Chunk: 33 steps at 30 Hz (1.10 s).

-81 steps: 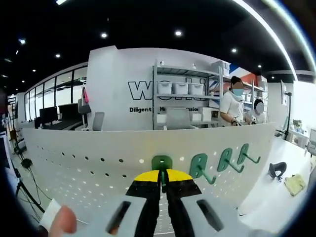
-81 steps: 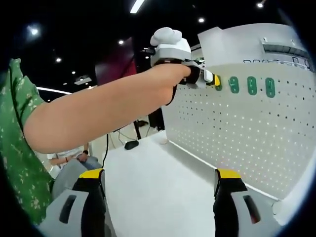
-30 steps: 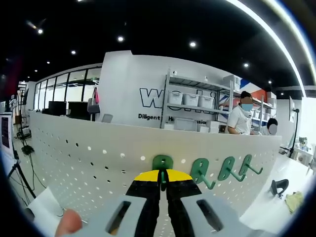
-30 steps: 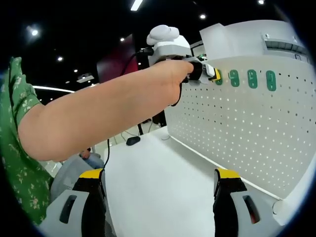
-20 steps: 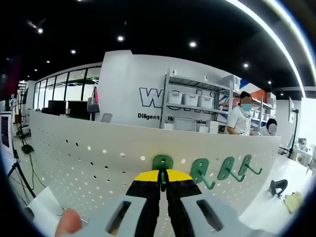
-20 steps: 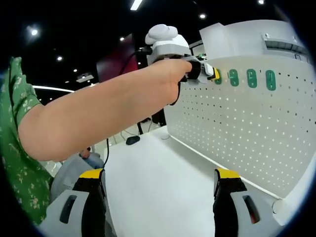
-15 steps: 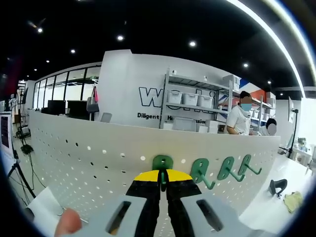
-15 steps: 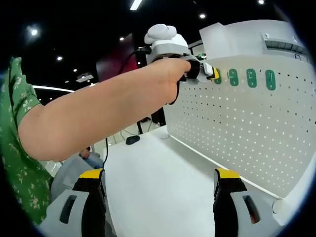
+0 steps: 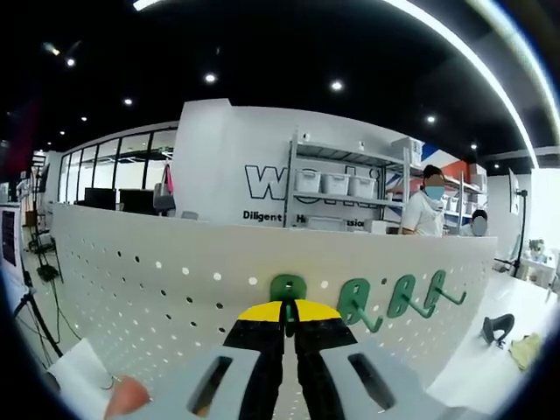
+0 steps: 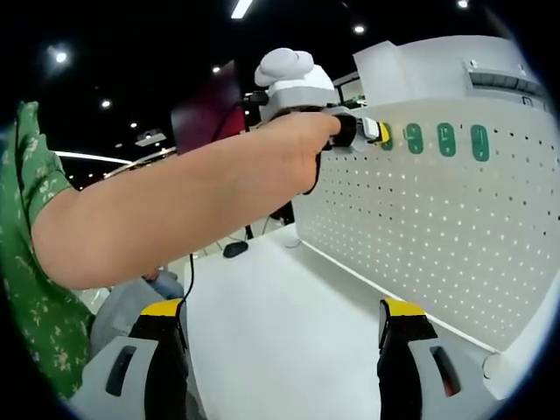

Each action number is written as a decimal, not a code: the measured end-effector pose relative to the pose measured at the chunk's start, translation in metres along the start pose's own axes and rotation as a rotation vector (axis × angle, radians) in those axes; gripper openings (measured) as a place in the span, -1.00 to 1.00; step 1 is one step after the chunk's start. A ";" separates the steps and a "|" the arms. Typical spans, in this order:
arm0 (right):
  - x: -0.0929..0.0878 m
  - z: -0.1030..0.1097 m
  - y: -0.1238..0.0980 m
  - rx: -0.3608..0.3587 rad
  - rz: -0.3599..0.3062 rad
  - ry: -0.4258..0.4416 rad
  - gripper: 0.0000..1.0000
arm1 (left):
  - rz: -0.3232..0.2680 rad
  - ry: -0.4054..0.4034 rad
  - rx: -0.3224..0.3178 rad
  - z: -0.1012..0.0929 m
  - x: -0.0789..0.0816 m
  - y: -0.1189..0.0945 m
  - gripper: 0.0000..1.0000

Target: Insert the hook assembly into the mounting plate slot until the hook locks in place.

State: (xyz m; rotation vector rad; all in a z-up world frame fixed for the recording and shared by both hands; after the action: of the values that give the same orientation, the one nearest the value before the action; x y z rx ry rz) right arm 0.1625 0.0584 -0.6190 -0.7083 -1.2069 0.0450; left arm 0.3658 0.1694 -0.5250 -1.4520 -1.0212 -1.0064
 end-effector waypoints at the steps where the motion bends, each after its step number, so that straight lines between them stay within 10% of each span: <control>1: 0.000 0.000 0.000 -0.001 0.000 0.000 0.84 | -0.004 -0.002 -0.002 0.000 0.000 0.000 -0.95; 33: -0.002 -0.006 0.001 -0.006 0.002 0.008 0.84 | -0.002 0.055 -0.002 0.002 -0.003 0.003 -0.93</control>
State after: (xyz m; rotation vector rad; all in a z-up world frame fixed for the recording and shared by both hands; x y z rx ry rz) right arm 0.1672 0.0556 -0.6218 -0.7147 -1.1990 0.0406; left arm 0.3679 0.1709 -0.5284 -1.4179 -0.9822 -1.0439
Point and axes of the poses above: the point that each gripper's makers call its tool centre point, and the gripper's own axes: y roughly forward along the fingers, z roughly to its left, x roughly out of its top, the point moved 5 cm from there along -y, roughly backward along the fingers, and after that the axes turned 13 degrees about z, right-handed, at the moved point
